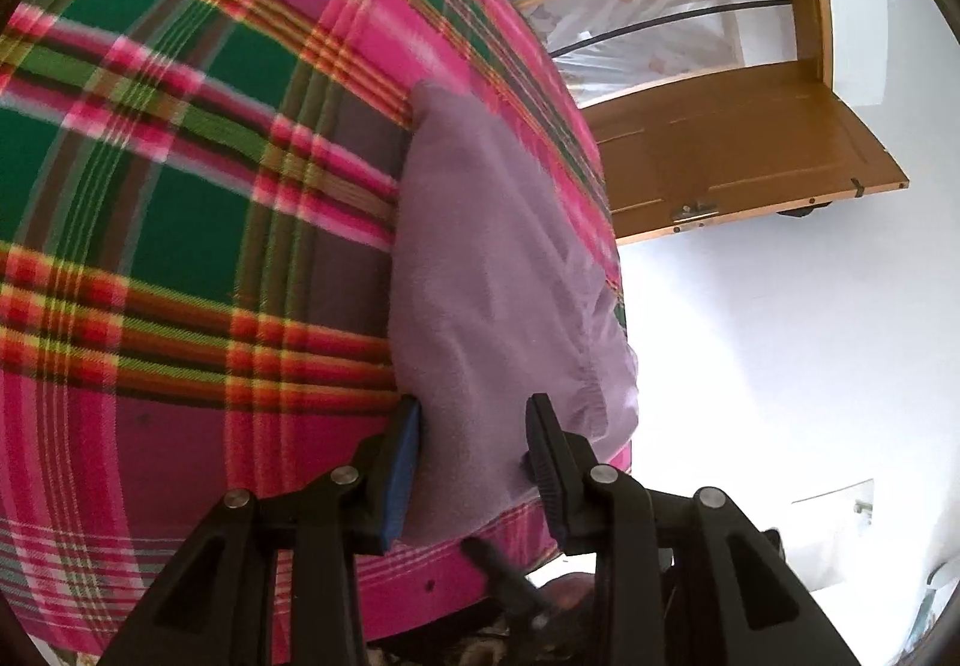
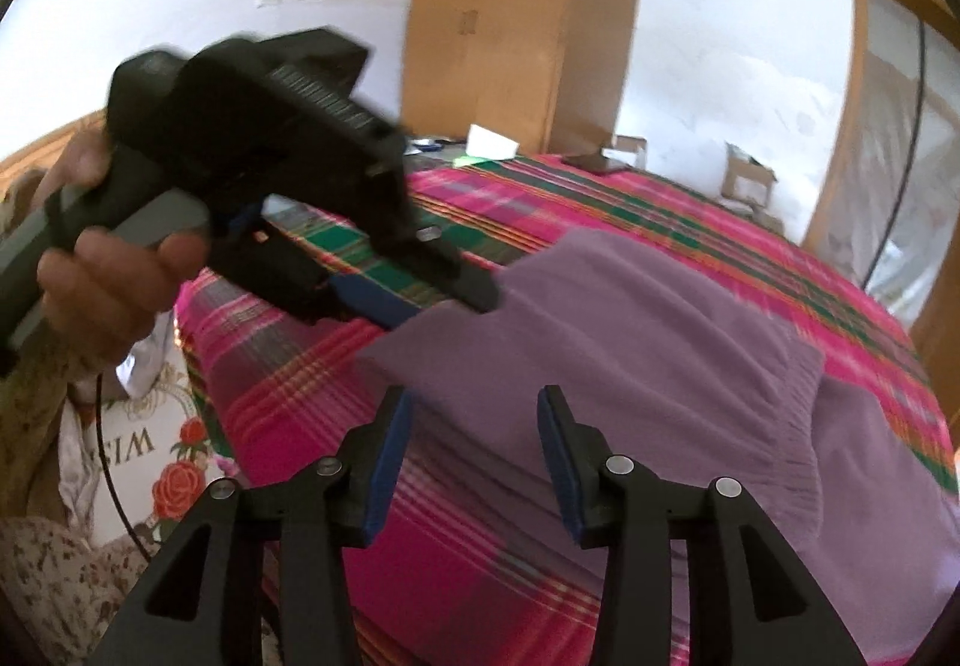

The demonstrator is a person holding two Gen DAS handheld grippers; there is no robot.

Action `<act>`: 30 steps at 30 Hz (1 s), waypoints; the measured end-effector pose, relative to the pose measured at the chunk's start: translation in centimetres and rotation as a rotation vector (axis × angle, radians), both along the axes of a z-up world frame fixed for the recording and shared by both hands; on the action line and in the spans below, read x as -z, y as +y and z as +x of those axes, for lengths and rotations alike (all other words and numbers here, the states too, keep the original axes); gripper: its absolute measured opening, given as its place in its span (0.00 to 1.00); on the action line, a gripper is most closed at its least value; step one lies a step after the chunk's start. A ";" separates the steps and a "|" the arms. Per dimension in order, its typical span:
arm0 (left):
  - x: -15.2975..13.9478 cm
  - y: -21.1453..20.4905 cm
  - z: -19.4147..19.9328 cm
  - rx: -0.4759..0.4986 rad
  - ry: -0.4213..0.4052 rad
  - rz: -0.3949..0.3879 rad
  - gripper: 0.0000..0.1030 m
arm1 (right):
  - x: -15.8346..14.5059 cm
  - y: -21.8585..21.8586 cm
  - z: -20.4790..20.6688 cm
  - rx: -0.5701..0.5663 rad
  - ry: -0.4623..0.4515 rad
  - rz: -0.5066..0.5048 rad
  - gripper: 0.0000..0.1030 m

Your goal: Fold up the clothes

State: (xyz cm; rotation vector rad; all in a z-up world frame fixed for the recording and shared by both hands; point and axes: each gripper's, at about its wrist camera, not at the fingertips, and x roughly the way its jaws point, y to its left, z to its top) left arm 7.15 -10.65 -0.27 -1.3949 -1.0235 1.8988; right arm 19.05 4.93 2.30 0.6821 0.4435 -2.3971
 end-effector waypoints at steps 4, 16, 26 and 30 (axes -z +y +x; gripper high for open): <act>-0.7 0.4 -0.3 -0.008 0.004 0.046 0.35 | 0.1 -1.0 0.1 0.008 0.031 0.025 0.44; -0.5 0.4 -0.4 -0.019 -0.013 0.059 0.35 | 0.8 -2.3 -1.0 0.083 0.055 0.074 0.44; 0.4 -0.3 -0.8 -0.037 -0.025 0.040 0.37 | 1.2 -2.5 -1.8 0.104 0.012 0.074 0.44; 0.5 -0.7 -1.8 -0.068 -0.025 0.005 0.42 | 1.2 -2.3 -2.0 0.105 0.004 0.062 0.43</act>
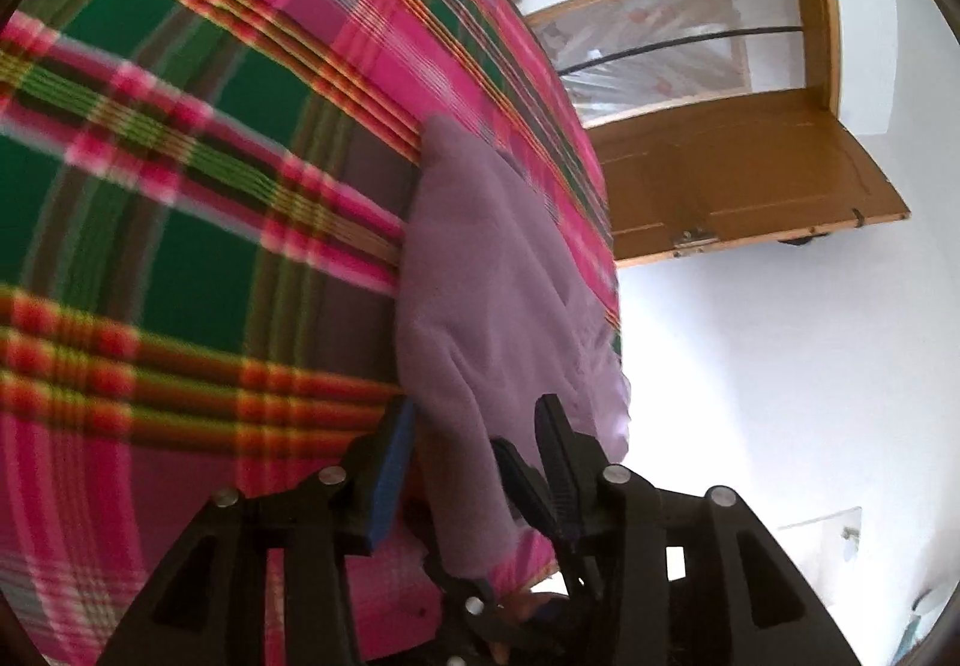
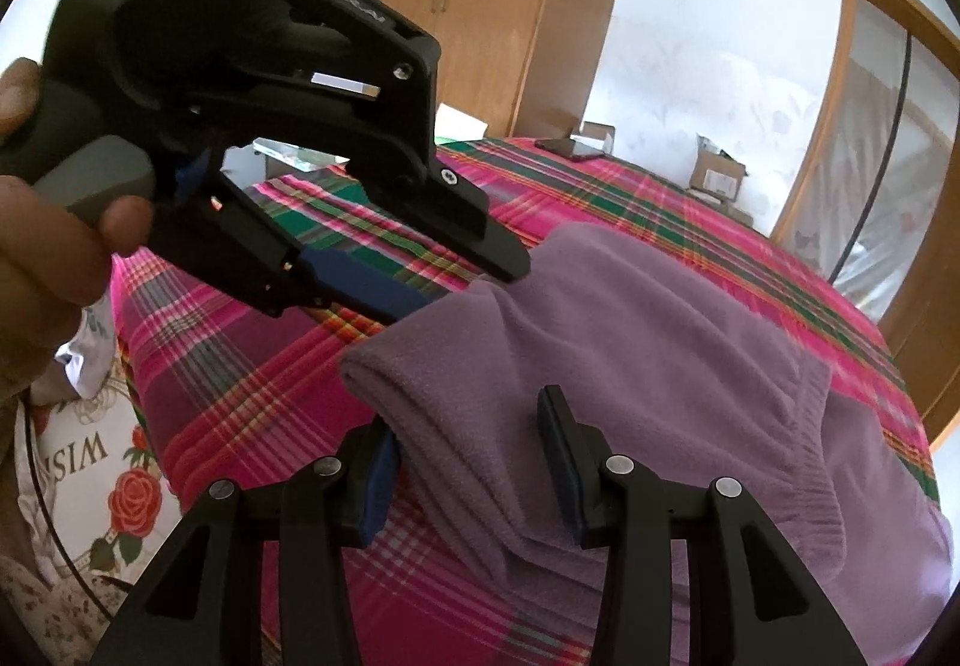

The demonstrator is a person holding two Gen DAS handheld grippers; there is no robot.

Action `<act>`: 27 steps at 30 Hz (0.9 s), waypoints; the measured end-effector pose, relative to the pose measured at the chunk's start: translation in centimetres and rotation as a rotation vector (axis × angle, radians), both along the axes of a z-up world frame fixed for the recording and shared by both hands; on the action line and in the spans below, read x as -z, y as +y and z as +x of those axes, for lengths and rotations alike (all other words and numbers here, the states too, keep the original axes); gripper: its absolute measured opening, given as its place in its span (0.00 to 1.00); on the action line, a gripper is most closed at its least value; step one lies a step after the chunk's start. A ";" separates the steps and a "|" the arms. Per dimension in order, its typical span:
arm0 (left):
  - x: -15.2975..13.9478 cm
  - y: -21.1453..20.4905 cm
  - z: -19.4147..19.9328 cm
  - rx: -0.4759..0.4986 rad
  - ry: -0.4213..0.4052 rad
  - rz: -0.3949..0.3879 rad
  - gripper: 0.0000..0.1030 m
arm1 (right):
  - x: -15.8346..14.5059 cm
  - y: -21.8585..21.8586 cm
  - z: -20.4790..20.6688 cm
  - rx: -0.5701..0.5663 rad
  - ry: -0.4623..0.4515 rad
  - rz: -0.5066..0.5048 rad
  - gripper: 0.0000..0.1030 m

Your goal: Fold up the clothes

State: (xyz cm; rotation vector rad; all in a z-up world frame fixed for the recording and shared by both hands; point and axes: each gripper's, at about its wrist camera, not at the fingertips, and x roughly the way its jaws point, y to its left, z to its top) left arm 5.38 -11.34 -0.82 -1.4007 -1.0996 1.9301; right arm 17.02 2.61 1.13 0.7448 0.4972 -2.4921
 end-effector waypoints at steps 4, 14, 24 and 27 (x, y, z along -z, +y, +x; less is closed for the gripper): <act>-0.1 0.9 -1.6 0.020 0.008 -0.040 0.42 | -0.2 0.4 -0.1 0.002 -0.008 -0.023 0.38; 0.4 3.0 -6.2 0.040 0.006 -0.126 0.43 | 0.1 1.1 -1.3 0.024 -0.075 -0.055 0.38; 1.3 3.1 -8.8 0.051 -0.015 -0.044 0.43 | 0.5 0.4 -2.0 0.038 -0.095 -0.003 0.39; 1.5 3.1 -8.8 0.062 -0.021 -0.035 0.43 | 0.4 0.3 -2.2 0.041 -0.103 0.001 0.40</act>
